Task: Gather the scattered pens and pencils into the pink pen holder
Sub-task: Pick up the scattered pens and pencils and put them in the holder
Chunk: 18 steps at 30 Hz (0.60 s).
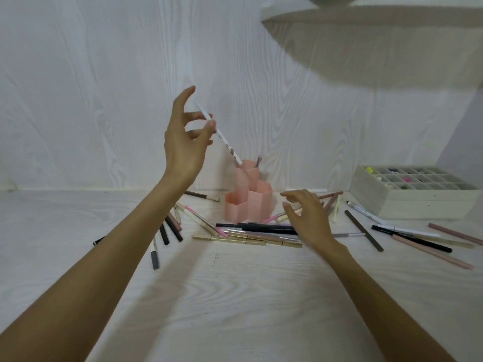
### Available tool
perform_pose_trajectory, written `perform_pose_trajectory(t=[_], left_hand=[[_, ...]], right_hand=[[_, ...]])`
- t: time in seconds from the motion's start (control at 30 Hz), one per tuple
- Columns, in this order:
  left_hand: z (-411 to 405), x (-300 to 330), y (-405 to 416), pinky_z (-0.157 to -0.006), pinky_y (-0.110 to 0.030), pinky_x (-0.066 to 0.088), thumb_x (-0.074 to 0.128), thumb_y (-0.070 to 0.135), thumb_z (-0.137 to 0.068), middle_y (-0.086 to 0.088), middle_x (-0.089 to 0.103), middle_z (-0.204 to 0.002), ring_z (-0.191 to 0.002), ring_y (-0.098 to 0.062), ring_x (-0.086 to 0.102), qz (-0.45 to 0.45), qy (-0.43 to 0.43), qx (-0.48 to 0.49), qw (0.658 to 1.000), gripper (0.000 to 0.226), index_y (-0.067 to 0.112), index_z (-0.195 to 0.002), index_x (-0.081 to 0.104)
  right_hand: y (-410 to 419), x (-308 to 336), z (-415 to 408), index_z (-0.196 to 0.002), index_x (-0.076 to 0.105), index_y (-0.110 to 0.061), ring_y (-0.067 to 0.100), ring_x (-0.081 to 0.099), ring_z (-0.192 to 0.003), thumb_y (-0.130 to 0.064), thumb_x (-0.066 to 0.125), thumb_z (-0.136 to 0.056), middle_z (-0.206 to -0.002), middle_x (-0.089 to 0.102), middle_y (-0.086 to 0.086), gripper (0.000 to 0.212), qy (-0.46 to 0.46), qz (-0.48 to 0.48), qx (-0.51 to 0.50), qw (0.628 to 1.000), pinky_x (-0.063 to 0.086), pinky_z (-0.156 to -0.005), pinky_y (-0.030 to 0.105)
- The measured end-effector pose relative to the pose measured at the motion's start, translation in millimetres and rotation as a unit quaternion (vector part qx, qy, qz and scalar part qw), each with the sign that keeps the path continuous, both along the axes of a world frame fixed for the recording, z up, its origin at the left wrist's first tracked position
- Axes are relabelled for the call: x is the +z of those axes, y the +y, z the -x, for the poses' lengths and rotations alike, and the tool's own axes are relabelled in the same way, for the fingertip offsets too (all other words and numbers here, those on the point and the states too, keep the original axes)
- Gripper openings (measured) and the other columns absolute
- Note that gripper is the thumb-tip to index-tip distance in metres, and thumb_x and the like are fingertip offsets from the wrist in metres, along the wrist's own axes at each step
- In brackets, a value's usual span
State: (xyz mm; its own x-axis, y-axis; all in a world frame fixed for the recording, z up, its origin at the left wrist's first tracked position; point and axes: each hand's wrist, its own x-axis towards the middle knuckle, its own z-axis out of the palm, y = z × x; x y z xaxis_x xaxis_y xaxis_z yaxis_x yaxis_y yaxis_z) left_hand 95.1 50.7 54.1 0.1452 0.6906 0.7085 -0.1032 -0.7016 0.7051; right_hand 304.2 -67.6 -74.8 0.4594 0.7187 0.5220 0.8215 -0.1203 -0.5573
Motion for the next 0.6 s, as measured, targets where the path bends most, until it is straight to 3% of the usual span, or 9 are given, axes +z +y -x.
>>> perform_pose_trajectory(t=[0.1, 0.2, 0.3, 0.5, 0.6], left_hand=[[-16.0, 3.2, 1.0, -0.08, -0.034, 0.058, 0.062, 0.019, -0.091, 0.005, 0.067, -0.101, -0.082, -0.002, 0.068, -0.018, -0.008, 0.048, 0.999, 0.041, 0.023, -0.128, 0.046], [-33.7, 0.4, 6.9, -0.075, -0.022, 0.05, 0.062, 0.031, -0.089, 0.012, 0.069, -0.1, -0.085, -0.002, 0.067, 0.005, 0.024, 0.137, 0.99, 0.036, 0.029, -0.123, 0.05], [-48.2, -9.1, 11.6, -0.065, -0.016, 0.036, 0.06, 0.035, -0.09, 0.013, 0.069, -0.099, -0.085, 0.0, 0.061, -0.024, 0.077, 0.199, 0.977, 0.034, 0.031, -0.122, 0.051], [-71.7, -40.1, 19.1, -0.053, -0.02, 0.03, 0.053, 0.035, -0.095, 0.011, 0.071, -0.105, -0.084, -0.012, 0.064, -0.105, 0.231, 0.215, 0.943, 0.024, 0.031, -0.118, 0.057], [-78.0, -59.7, 26.5, -0.064, -0.02, 0.036, 0.056, 0.031, -0.093, 0.007, 0.071, -0.109, -0.097, -0.013, 0.063, -0.109, 0.32, 0.181, 0.923, 0.02, 0.027, -0.105, 0.071]], right_hand=[[-9.3, -19.4, -0.2, -0.112, 0.064, -0.026, 0.014, 0.048, -0.117, -0.032, 0.058, -0.091, -0.121, 0.059, -0.005, 0.023, 0.026, 0.063, 0.045, 0.997, 0.034, -0.093, 0.022], [-13.6, -29.3, -0.8, -0.119, 0.062, -0.028, 0.013, 0.047, -0.119, -0.041, 0.054, -0.091, -0.125, 0.055, -0.006, 0.032, -0.019, 0.141, 0.094, 0.985, 0.039, -0.101, 0.03], [-15.8, -31.3, -0.8, -0.123, 0.059, -0.03, 0.01, 0.046, -0.118, -0.046, 0.051, -0.091, -0.127, 0.053, -0.009, 0.036, -0.045, 0.143, 0.102, 0.983, 0.04, -0.101, 0.03], [-14.7, -33.2, -0.6, -0.123, 0.058, -0.03, 0.009, 0.046, -0.114, -0.044, 0.048, -0.093, -0.124, 0.054, -0.01, 0.035, -0.071, 0.126, 0.103, 0.984, 0.041, -0.097, 0.028], [-14.6, -34.7, -2.7, -0.124, 0.058, -0.029, 0.011, 0.047, -0.114, -0.043, 0.045, -0.094, -0.125, 0.054, -0.009, 0.035, -0.076, 0.126, 0.099, 0.984, 0.041, -0.097, 0.03]])
